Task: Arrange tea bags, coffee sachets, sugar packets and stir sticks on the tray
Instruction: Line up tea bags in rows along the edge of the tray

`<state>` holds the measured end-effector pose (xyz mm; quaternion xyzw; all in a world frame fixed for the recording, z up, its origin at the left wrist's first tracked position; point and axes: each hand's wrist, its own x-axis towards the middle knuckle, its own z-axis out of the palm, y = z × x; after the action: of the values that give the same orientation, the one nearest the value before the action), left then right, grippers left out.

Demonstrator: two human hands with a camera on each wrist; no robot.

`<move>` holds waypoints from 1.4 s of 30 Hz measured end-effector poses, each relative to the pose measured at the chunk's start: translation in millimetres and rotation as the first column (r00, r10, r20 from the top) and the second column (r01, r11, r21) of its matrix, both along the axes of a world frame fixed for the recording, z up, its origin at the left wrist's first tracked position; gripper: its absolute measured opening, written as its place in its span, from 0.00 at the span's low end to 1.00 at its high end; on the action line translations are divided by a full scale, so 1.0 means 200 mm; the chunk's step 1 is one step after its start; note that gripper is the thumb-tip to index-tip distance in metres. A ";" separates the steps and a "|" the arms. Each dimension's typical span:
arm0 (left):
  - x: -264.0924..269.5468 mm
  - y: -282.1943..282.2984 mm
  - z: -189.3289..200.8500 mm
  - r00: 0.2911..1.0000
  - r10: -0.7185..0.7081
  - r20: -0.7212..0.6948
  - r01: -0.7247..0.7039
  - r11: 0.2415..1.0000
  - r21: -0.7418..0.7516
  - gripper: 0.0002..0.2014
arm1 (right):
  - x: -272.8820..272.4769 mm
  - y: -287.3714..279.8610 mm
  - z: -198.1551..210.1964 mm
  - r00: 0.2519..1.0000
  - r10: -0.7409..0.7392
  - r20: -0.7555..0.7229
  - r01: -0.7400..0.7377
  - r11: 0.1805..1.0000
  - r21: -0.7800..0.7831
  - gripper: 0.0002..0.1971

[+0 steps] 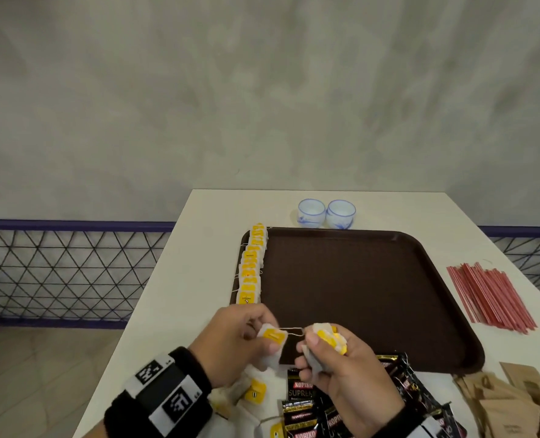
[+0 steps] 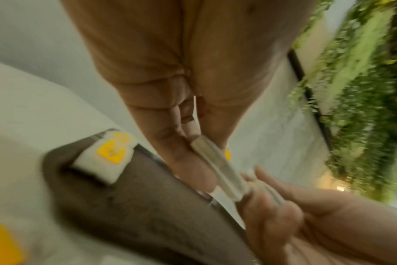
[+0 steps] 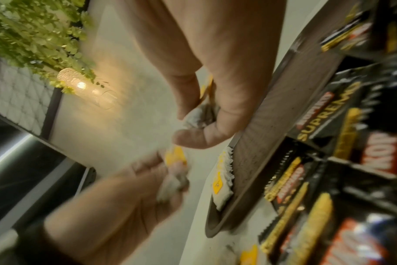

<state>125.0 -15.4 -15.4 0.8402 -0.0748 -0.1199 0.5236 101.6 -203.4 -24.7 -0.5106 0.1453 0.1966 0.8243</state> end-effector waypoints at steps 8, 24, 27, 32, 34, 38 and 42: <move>0.14 0.11 -0.15 0.985 0.164 0.046 -0.170 0.945 0.278 0.06 | -0.02 -0.06 0.00 0.996 -0.072 -0.045 0.072 0.997 0.006 0.08; 0.20 0.16 -0.08 0.936 0.230 0.267 -0.279 0.946 0.165 0.14 | -0.05 -0.05 0.08 0.998 -0.026 -0.063 0.036 0.988 0.148 0.20; 0.13 0.13 -0.05 0.956 0.013 0.293 -0.115 0.936 0.333 0.11 | -0.06 -0.05 0.10 0.995 0.010 -0.104 0.023 0.952 0.304 0.20; 0.17 0.13 -0.17 0.988 -0.057 0.147 -0.056 0.741 0.669 0.14 | -0.07 -0.03 0.12 0.990 0.088 -0.107 -0.042 0.926 0.376 0.21; 0.20 0.12 -0.18 0.991 -0.015 0.134 -0.082 0.721 0.688 0.12 | -0.08 -0.02 0.12 0.990 0.096 -0.100 -0.055 0.934 0.353 0.21; 0.21 0.09 -0.18 0.996 0.015 0.083 -0.071 0.678 0.732 0.10 | -0.09 -0.04 0.12 0.993 0.064 -0.099 -0.030 0.948 0.317 0.22; 0.23 0.08 -0.17 0.995 0.045 0.090 -0.097 0.659 0.746 0.08 | -0.10 -0.04 0.13 0.993 0.048 -0.112 -0.011 0.950 0.311 0.23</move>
<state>170.8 1.2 -49.1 0.9867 -0.0028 -0.0925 0.1336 82.5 -212.4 0.4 -0.3645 0.1536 0.2589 0.8812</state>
